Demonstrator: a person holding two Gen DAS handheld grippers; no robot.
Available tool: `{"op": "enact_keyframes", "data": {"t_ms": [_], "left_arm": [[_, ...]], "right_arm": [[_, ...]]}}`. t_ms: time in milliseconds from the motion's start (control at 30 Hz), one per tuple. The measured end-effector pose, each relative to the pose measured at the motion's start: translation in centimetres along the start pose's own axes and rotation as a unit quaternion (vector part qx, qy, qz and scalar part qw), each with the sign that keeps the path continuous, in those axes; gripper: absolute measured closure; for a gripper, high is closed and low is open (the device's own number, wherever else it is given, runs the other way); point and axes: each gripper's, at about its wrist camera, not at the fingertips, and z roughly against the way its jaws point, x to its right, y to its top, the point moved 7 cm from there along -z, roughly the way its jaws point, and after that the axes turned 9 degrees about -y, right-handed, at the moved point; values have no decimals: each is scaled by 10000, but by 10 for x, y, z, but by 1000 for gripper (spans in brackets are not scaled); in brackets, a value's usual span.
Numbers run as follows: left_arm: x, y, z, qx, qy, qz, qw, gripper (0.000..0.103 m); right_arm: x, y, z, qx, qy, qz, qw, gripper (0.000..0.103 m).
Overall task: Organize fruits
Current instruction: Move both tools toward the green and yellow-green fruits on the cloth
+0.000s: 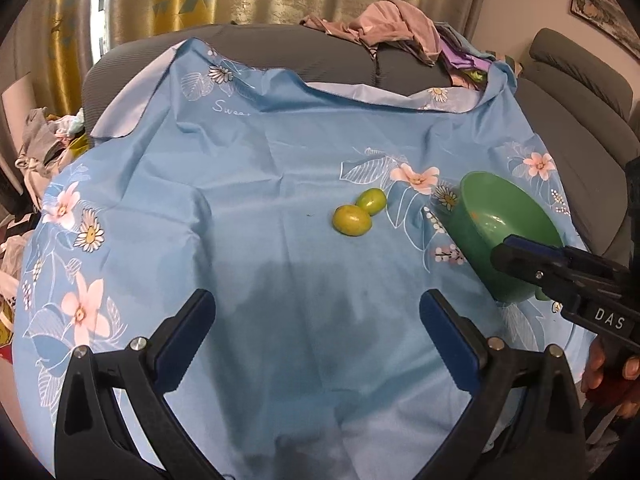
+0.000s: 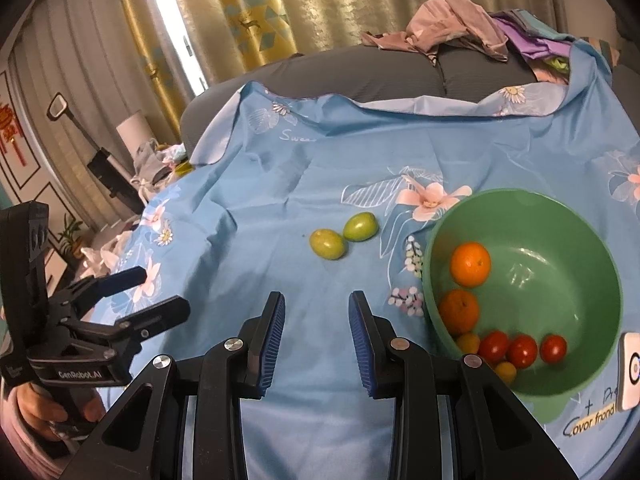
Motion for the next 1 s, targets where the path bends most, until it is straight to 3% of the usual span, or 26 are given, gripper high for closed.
{"op": "enact_keyframes", "data": {"t_ms": [400,1000], "left_arm": [[-3,10,-64,-492,-256,0,9985,1],[-2,40,-138,-792,-563,-86,9952,1]], "right_arm": [[6,26,-51,-371,-260,193,9988,68],[8,60,-128,-1009,-496,441,9927,63]]}}
